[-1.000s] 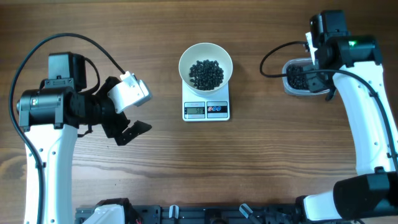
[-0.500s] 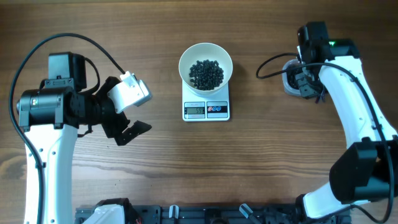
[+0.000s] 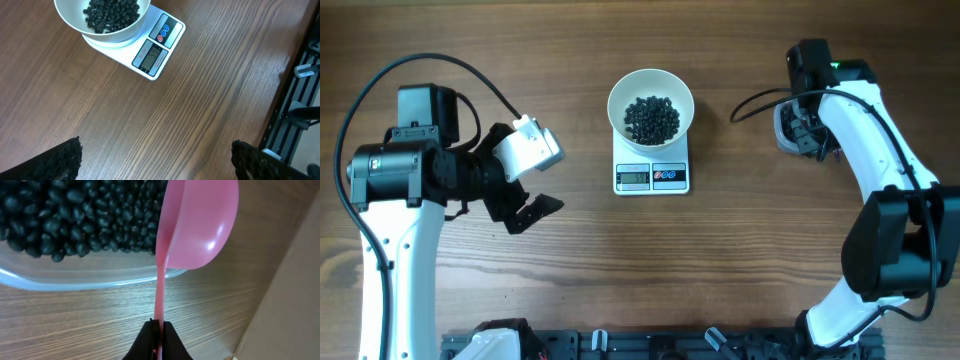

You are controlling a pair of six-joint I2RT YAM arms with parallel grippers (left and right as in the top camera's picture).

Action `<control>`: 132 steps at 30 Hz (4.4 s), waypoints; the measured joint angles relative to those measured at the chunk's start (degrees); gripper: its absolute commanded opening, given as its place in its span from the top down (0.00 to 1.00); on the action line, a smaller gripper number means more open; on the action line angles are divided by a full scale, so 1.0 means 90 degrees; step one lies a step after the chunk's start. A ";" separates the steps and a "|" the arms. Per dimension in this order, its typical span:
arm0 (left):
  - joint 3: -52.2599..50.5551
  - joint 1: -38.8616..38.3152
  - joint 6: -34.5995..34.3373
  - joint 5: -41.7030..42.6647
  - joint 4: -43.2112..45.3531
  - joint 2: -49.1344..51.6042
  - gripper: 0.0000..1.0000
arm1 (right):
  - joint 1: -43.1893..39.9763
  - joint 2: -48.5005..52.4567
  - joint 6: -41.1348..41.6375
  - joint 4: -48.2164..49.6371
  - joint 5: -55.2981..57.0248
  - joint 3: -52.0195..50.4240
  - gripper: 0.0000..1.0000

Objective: Scoop item into bowl and weigh 150g on scale
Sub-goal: 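Move the empty scoop right back toward the bean container, then dip the pink scoop into the black beans and scoop again, then carry the filled scoop left over the white bowl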

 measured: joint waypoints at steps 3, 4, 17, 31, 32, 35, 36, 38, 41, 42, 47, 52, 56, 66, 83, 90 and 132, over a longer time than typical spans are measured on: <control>0.0000 0.0000 0.0000 0.0002 0.0000 0.0000 0.00 | -0.0012 0.0012 -0.0005 0.0015 0.0056 0.0000 0.96; 0.0000 0.0000 0.0000 0.0002 0.0000 0.0000 0.00 | -0.0012 0.0019 -0.0005 0.0015 0.0063 0.0000 0.96; 0.0000 0.0000 0.0000 0.0002 0.0000 0.0000 0.00 | -0.0017 0.0357 -0.0170 0.0153 -0.0163 0.0000 0.96; 0.0000 0.0000 0.0000 0.0000 0.0000 0.0000 0.00 | -0.0041 0.0357 -0.0245 0.0121 -0.1154 0.0189 0.96; 0.0000 0.0000 0.0000 0.0000 0.0000 0.0000 0.00 | -0.0041 0.0357 -0.0245 0.0119 -0.1200 0.0189 0.96; 0.0000 0.0000 0.0000 0.0002 0.0000 0.0000 0.00 | -0.0053 0.0357 -0.0245 0.0075 -0.1404 0.0202 0.96; 0.0000 0.0000 0.0000 0.0002 0.0000 0.0000 0.00 | -0.0058 0.0357 -0.0243 0.0049 -0.1486 0.0209 0.96; 0.0000 0.0000 0.0000 0.0002 0.0000 0.0000 0.00 | -0.0058 0.0357 -0.0243 0.0015 -0.1608 0.0223 0.96; 0.0000 0.0000 0.0000 0.0002 0.0000 0.0000 0.00 | -0.0058 0.0355 -0.0243 -0.0017 -0.1785 0.0255 0.96; 0.0000 0.0000 0.0000 0.0002 0.0000 0.0000 0.00 | -0.0061 0.0355 -0.0240 -0.0019 -0.1834 0.0260 0.96; 0.0000 0.0000 0.0000 0.0002 0.0000 0.0000 0.00 | -0.0202 0.0294 -0.0243 -0.0046 -0.2157 0.0262 0.96; 0.0000 0.0000 0.0000 0.0002 0.0000 0.0000 0.00 | -0.0566 0.0228 -0.0243 -0.0260 -0.2684 0.0274 0.96; 0.0000 0.0000 0.0000 0.0000 0.0000 0.0000 0.00 | -0.0865 0.0211 -0.0243 -0.0386 -0.3247 0.0284 0.96; 0.0000 0.0000 0.0000 0.0002 0.0000 0.0000 0.00 | -0.1603 0.0211 -0.0245 -0.0398 -0.4534 0.0284 0.96; 0.0000 0.0000 0.0000 0.0000 0.0000 0.0000 0.00 | -0.2261 0.0211 -0.0313 -0.0430 -0.5637 0.0284 0.96; 0.0000 0.0000 0.0000 0.0002 0.0000 0.0000 0.00 | -0.2297 0.0211 -0.0364 -0.0430 -0.5921 0.0284 0.96; 0.0000 0.0000 0.0000 0.0000 0.0000 0.0000 0.00 | -0.2225 -0.0437 -0.2229 -0.1197 -0.9770 0.0284 0.95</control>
